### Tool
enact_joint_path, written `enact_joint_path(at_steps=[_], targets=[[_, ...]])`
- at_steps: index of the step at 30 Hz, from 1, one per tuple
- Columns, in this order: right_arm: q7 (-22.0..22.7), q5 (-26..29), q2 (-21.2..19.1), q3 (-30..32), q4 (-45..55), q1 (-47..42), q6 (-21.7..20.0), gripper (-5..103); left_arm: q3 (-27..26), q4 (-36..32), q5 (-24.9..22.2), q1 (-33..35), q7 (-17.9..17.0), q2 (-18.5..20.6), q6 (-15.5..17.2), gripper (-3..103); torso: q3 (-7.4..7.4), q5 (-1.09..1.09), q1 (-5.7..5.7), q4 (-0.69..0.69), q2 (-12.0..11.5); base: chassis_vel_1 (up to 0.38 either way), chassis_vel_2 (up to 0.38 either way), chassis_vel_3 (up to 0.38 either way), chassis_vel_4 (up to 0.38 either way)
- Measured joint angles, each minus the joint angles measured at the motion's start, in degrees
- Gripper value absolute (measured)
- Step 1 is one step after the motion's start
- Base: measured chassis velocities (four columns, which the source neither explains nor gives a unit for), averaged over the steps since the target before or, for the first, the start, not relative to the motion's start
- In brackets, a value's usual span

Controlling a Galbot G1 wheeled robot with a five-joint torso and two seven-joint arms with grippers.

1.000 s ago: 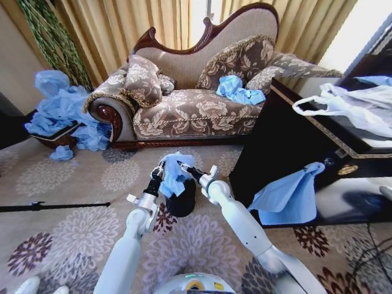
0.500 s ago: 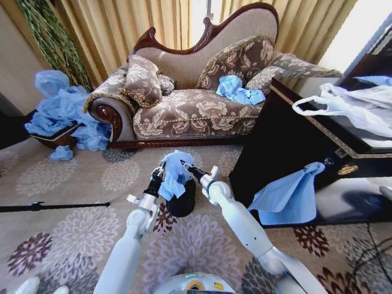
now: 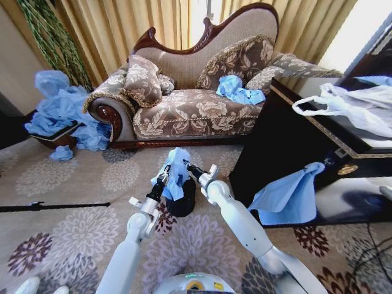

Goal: Place a garbage bag over the trash bin.

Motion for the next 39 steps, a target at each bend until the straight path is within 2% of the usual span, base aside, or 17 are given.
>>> enact_joint_path(at_steps=[2, 3, 5, 7, 8, 11, 12, 14, 15, 17, 22, 39], targets=[[0.2, -0.1, -0.3, 0.1, 0.5, -0.1, 0.0, -2, 0.1, 0.0, 1.3, 0.2, 0.2, 0.1, 0.1, 36, 0.00, 0.00, 0.00, 0.00, 0.0, 0.000, 0.000, 0.000, 0.000], [0.6, -0.1, -0.8, 0.3, 1.3, -0.4, 0.0, -2, 0.3, -0.1, 2.9, 0.5, 0.6, 0.3, 0.3, 47, 0.00, -0.01, 0.00, -0.01, 0.0, 0.000, 0.000, 0.000, 0.000], [0.8, 0.0, -1.2, 0.5, 1.9, -0.5, 0.0, -2, 0.4, -0.3, 3.6, 0.7, 0.9, 0.4, 0.4, 47, 0.00, -0.01, 0.00, -0.01, 0.0, 0.000, 0.000, 0.000, 0.000], [1.6, 0.4, -2.0, 0.9, 3.5, -0.9, 0.0, -2, 0.7, -0.7, 4.2, 1.0, 1.3, 0.4, 0.5, 58, 0.00, 0.00, 0.00, -0.01, 0.0, 0.000, 0.000, 0.000, 0.000], [1.6, 0.4, -2.0, 0.9, 3.5, -0.9, 0.0, -2, 0.7, -0.7, 4.2, 1.0, 1.3, 0.4, 0.5, 58, 0.00, 0.00, 0.00, -0.01, 0.0, 0.000, 0.000, 0.000, 0.000], [3.4, 1.2, -2.7, 1.5, 6.0, -1.3, 0.1, -1, 1.0, -1.2, 4.2, 1.1, 1.4, 0.5, 0.5, 75, 0.00, 0.00, 0.00, 0.00, 0.0, 0.000, 0.000, 0.000, 0.000], [3.4, 1.2, -2.7, 1.5, 6.0, -1.3, 0.1, -1, 1.0, -1.2, 4.2, 1.1, 1.4, 0.5, 0.5, 75, 0.00, 0.00, 0.00, 0.00, 0.0, 0.000, 0.000, 0.000, 0.000], [4.8, 2.2, -4.1, 1.4, 8.7, -1.8, -0.3, 0, 1.1, -1.9, 4.2, 1.2, 1.4, 0.5, 0.5, 85, 0.00, 0.00, 0.00, 0.00, 0.0, 0.000, 0.000, 0.000, 0.000], [4.8, 2.2, -4.1, 1.4, 8.7, -1.8, -0.3, 0, 1.1, -1.9, 4.2, 1.2, 1.4, 0.5, 0.5, 85, 0.00, 0.00, 0.00, 0.00, 0.0, 0.000, 0.000, 0.000, 0.000], [5.7, 3.4, -6.4, 0.9, 11.6, -2.5, -0.8, 0, 1.1, -2.8, 4.2, 1.7, 1.3, 0.6, 0.5, 95, 0.00, 0.00, 0.00, -0.01, 0.0, 0.000, 0.000, 0.000, 0.000], [5.6, 4.1, -10.0, 0.6, 13.9, -3.5, -1.3, 0, 1.1, -4.4, 4.2, 3.3, 1.4, 0.8, 0.5, 100, 0.00, 0.00, 0.00, -0.02, 0.0, 0.000, 0.000, 0.000, 0.000], [6.3, 3.7, -12.0, 3.2, 16.2, -3.9, -1.3, 0, 1.2, -7.1, 3.9, 4.6, 1.9, 1.7, 0.7, 100, 0.00, 0.00, 0.01, -0.01, 0.0, 0.000, 0.000, 0.000, 0.000]])
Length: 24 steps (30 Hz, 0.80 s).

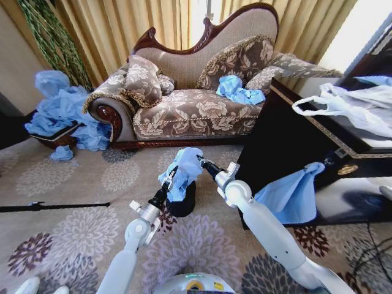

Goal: Place a garbage bag over the trash bin.

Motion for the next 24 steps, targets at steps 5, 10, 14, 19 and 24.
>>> enact_joint_path(at_steps=[5, 10, 14, 19, 24], targets=[[0.6, -1.0, -0.3, 1.0, 1.5, -0.8, 0.0, 0, 0.5, -2.5, -0.8, 0.7, -0.4, 0.6, 0.7, 100, 0.00, 0.00, 0.00, 0.00, 0.0, 0.000, 0.000, 0.000, 0.000], [0.5, -1.5, -0.4, 1.7, 1.4, -0.8, 0.1, 0, 0.6, -0.3, -0.7, -0.3, 0.5, 0.4, 0.8, 100, 0.00, 0.00, 0.00, 0.00, 0.0, 0.000, 0.000, 0.000, 0.000], [-0.2, -2.7, 0.8, 1.9, 0.4, -0.5, 0.6, 0, 0.4, 7.8, 0.6, -4.3, 3.2, 0.4, 0.6, 99, 0.01, -0.01, 0.00, 0.00, 0.0, 0.000, 0.000, 0.000, 0.000], [-0.6, -4.0, 2.1, 1.7, 0.0, -0.8, 0.9, 0, -0.2, 11.2, 1.2, -6.2, 3.8, 0.6, -0.2, 87, 0.01, -0.01, 0.00, 0.00, 0.0, 0.000, 0.000, 0.000, 0.000], [-0.8, -4.4, 2.6, 1.7, 0.0, -0.8, 1.0, 0, -1.2, 11.2, 1.2, -5.6, 3.9, 0.9, -0.6, 75, 0.01, 0.00, 0.00, 0.00, 0.0, 0.000, 0.000, 0.000, 0.000]])
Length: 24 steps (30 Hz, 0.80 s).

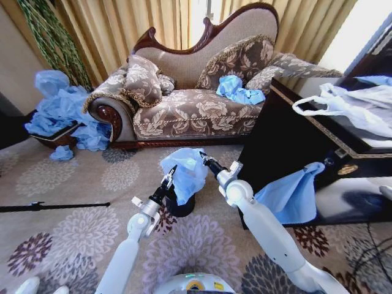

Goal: Place a garbage bag over the trash bin.

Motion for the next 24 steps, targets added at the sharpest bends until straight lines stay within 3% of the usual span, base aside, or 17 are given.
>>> enact_joint_path(at_steps=[2, 4, 5, 8, 12, 17, 19, 22, 24], targets=[[-0.1, -0.3, 0.1, 0.0, 0.0, -0.2, 0.0, 0, -0.8, -0.5, 0.0, 0.5, 0.1, 0.2, -0.1, 66, 0.00, 0.00, 0.00, 0.00, 0.0, 0.000, 0.000, 0.000, 0.000], [-0.2, -0.4, 0.2, 0.0, 0.0, -0.4, 0.0, 0, -1.1, -0.7, 0.0, 0.8, 0.2, 0.2, -0.1, 66, 0.00, 0.00, 0.00, 0.00, 0.0, 0.000, 0.000, 0.000, 0.000], [-0.4, -0.7, 0.2, -0.2, 0.1, -1.0, 0.0, 0, -1.4, -0.9, 0.3, 1.1, 0.3, 0.2, -0.2, 58, -0.01, 0.00, 0.00, 0.00, 0.0, 0.000, 0.000, 0.000, 0.000], [-0.7, -2.1, 0.0, -0.5, 1.1, -2.6, -0.5, 0, -1.4, -1.1, 1.0, 1.9, 0.4, 0.0, -0.4, 54, 0.00, 0.00, 0.00, 0.00, 0.0, 0.000, 0.000, 0.000, 0.000], [-0.6, -3.4, -2.1, -0.5, 5.3, -6.0, -2.4, -3, -1.2, -1.7, 1.6, 2.7, 0.5, -0.2, -0.5, 42, -0.01, 0.00, 0.00, 0.00, 0.0, 0.000, 0.000, 0.000, 0.000], [-0.5, -4.0, -5.4, -1.8, 10.1, -10.7, -5.3, 4, -1.2, -2.0, 1.6, 2.6, 0.3, -0.2, -0.6, 26, -0.01, 0.00, -0.01, -0.03, 0.0, 0.000, 0.000, 0.000, 0.000], [0.0, -4.1, -5.4, -2.1, 10.1, -11.0, -5.5, 10, -1.3, -2.1, 1.6, 2.5, 0.1, -0.2, -0.7, 26, -0.01, 0.01, -0.01, -0.02, 0.0, 0.000, 0.000, 0.000, 0.000], [0.9, -4.0, -4.5, -3.0, 8.5, -10.2, -6.0, -2, -1.2, -2.2, 0.8, 2.3, -1.9, -0.2, -1.9, 14, -0.01, 0.01, -0.01, 0.01, 0.0, 0.000, 0.000, 0.000, 0.000], [1.0, -4.0, -4.1, -3.5, 7.3, -9.1, -6.2, -2, -1.3, -2.4, 0.2, 2.1, -2.9, -0.3, -2.3, 11, -0.01, 0.00, -0.01, 0.00, 0.0, 0.000, 0.000, 0.000, 0.000]])
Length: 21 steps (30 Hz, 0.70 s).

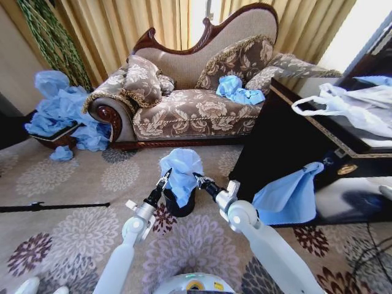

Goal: Place a garbage bag over the trash bin.

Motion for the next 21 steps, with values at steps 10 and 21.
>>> enact_joint_path(at_steps=[10, 21], targets=[[-0.3, 2.4, 1.7, -3.3, -7.8, 8.3, -1.6, -2, -0.6, -1.7, -1.0, 0.3, -3.0, -0.3, -0.9, 0, 0.00, 0.00, 0.00, 0.00, 0.0, 0.000, 0.000, 0.000, 0.000], [-1.7, 8.8, 2.9, -8.6, -12.1, 14.7, -4.9, 0, -1.4, -2.4, -1.7, 1.2, -1.5, -0.6, -0.4, 0, 0.01, 0.00, 0.00, 0.00, 0.0, 0.000, 0.000, 0.000, 0.000]])
